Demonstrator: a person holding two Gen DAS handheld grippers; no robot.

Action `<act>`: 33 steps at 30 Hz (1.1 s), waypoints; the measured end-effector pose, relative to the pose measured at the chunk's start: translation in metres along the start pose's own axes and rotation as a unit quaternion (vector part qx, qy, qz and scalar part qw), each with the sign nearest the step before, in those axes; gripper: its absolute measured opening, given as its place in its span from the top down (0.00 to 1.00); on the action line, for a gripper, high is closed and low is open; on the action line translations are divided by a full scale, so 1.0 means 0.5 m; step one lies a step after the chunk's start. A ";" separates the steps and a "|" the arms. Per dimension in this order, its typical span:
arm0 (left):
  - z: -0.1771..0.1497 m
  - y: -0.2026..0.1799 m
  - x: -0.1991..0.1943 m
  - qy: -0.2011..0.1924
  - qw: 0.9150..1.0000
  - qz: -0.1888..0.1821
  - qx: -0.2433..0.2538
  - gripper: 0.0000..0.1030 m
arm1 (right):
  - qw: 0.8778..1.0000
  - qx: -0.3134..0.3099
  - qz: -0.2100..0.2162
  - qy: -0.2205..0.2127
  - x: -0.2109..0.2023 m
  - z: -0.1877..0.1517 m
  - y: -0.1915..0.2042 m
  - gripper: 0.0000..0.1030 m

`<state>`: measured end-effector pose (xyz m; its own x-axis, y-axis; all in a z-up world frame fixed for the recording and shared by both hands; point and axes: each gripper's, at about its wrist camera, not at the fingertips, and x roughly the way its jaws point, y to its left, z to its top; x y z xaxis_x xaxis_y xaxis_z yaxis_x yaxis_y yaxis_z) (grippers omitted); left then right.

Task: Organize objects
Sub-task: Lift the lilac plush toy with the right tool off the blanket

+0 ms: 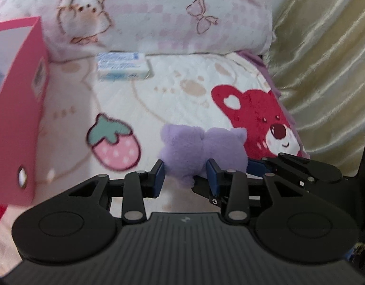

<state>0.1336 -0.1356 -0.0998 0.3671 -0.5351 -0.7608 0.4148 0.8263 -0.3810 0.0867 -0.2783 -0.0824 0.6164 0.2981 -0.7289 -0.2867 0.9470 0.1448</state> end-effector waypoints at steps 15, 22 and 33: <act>-0.059 0.009 -0.156 0.007 1.000 0.008 -0.006 0.65 | 1.000 0.001 0.016 0.017 -0.105 -0.008 0.116 0.39; -0.087 0.016 -0.236 0.033 0.999 0.004 -0.005 0.65 | 0.999 -0.029 0.023 0.032 -0.160 -0.015 0.182 0.36; -0.105 0.047 -0.319 0.031 0.999 -0.021 -0.024 0.65 | 0.995 -0.079 0.034 0.042 -0.217 0.012 0.258 0.28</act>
<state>0.0412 -0.0215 -0.0150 0.2975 -0.5597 -0.7734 0.3883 0.8110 -0.4376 -0.0127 -0.1878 0.0193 0.5303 0.3445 -0.7747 -0.4423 0.8919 0.0938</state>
